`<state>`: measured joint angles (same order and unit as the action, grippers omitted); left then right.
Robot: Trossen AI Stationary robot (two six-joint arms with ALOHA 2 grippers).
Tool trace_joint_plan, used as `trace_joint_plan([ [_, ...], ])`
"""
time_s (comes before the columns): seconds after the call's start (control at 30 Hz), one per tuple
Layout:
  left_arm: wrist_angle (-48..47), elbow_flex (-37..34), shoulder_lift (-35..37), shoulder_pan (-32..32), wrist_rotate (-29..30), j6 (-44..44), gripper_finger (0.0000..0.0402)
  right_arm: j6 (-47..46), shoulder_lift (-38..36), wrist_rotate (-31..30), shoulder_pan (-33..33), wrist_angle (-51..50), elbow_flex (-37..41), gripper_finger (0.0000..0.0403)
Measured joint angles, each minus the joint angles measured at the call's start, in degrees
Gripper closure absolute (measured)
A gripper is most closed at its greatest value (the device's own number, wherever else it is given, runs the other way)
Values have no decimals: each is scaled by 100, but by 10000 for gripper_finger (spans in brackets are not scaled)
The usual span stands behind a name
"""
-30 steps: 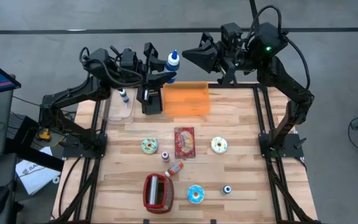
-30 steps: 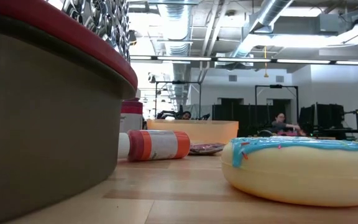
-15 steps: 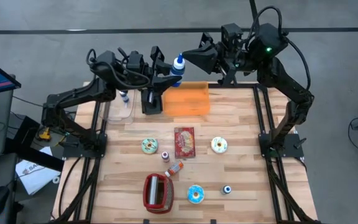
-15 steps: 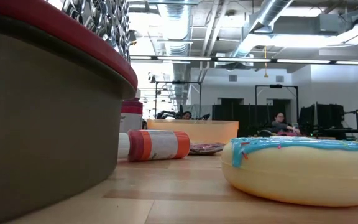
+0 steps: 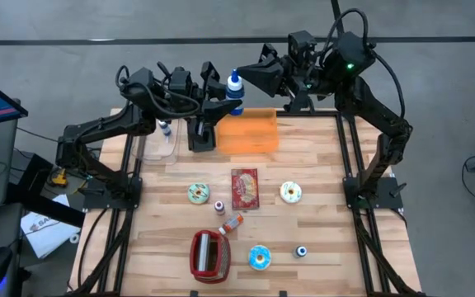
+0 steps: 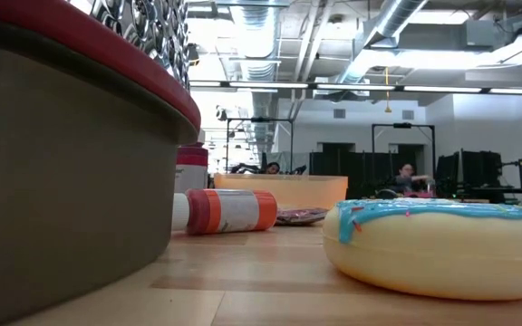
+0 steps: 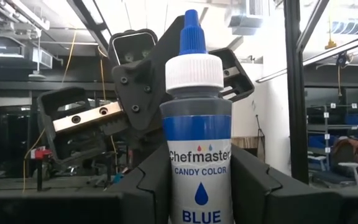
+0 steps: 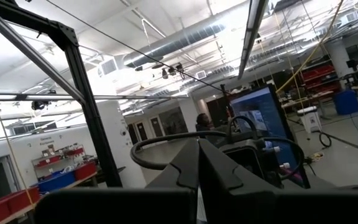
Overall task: Pick & Place Food Item
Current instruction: Put the top blue food coloring bottle into the transparent bin
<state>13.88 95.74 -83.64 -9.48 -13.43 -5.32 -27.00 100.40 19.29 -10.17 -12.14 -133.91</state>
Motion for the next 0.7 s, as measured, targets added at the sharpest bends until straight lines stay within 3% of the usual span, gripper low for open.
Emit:
trace_joint_plan([
  [0.43,25,0,-35,43,2,-135,286,0,11,20,14,-46,11,403],
  [0.7,-478,0,-38,61,-199,-274,284,-4,33,160,35,-406,24,403],
])
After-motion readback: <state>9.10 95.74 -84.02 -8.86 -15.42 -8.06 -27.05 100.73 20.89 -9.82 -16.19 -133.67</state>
